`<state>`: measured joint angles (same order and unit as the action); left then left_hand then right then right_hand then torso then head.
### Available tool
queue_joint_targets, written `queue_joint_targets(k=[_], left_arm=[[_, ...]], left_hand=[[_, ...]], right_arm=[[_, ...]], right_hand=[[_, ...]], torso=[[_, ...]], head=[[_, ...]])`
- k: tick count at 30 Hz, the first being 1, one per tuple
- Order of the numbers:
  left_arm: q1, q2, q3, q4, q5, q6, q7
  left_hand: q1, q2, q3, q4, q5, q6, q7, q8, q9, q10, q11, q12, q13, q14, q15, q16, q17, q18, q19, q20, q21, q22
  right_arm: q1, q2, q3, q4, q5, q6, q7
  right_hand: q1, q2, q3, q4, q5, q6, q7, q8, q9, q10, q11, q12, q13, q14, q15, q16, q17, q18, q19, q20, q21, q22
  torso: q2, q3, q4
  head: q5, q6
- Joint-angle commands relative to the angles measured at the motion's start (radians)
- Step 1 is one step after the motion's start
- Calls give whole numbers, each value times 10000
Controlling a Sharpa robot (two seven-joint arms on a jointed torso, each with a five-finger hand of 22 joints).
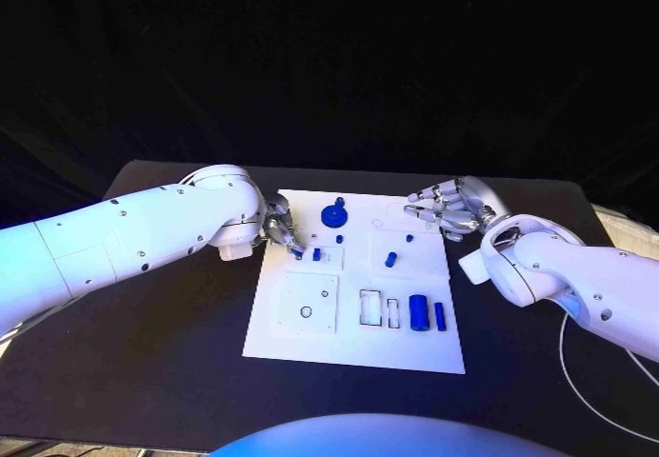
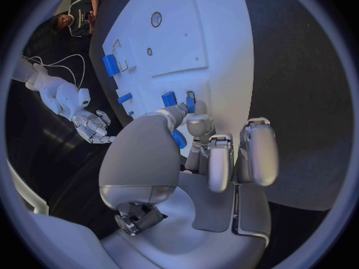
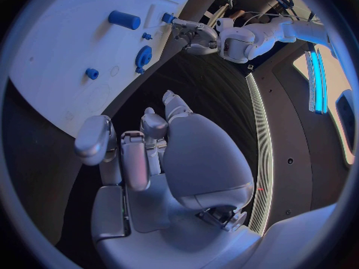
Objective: Assemble the parts on the task board
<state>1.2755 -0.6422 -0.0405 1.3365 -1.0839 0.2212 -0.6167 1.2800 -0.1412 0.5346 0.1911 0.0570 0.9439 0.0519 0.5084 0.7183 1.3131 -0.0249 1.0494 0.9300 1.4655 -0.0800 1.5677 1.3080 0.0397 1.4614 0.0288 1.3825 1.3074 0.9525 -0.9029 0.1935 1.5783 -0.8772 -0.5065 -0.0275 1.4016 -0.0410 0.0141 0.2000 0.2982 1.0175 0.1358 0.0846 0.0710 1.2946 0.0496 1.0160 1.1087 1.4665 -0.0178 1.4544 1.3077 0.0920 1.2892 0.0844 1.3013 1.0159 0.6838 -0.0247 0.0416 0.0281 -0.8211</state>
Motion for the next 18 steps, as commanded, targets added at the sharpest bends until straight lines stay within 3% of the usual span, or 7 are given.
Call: queue_joint_targets(k=[1,18], left_arm=[[-16,16,-9,21,-100,495,-32],[-19,-5,-9,55,-101,728,-103]], left_hand=[[23,-89,1563,-1487,40,41,-21,39,11,70,7,-26,-18,1053,34,31,2627,133,80,41,28,863],[-56,-191,1707,-1566,139,100,-23,41,-13,126,5,-6,-18,1053,37,31,2627,124,98,47,55,901]], right_arm=[[-12,10,0,10,-27,135,65],[-24,12,0,9,-22,143,74]], right_hand=[[-46,73,13,71,31,33,8,-23,-16,-81,-16,-70,-9,631,-76,-33,839,183,-66,-23,-46,-8],[-46,73,13,71,31,33,8,-23,-16,-81,-16,-70,-9,631,-76,-33,839,183,-66,-23,-46,-8]], torso=[[-5,5,5],[2,-1,5]], head=[[8,-5],[18,-37]])
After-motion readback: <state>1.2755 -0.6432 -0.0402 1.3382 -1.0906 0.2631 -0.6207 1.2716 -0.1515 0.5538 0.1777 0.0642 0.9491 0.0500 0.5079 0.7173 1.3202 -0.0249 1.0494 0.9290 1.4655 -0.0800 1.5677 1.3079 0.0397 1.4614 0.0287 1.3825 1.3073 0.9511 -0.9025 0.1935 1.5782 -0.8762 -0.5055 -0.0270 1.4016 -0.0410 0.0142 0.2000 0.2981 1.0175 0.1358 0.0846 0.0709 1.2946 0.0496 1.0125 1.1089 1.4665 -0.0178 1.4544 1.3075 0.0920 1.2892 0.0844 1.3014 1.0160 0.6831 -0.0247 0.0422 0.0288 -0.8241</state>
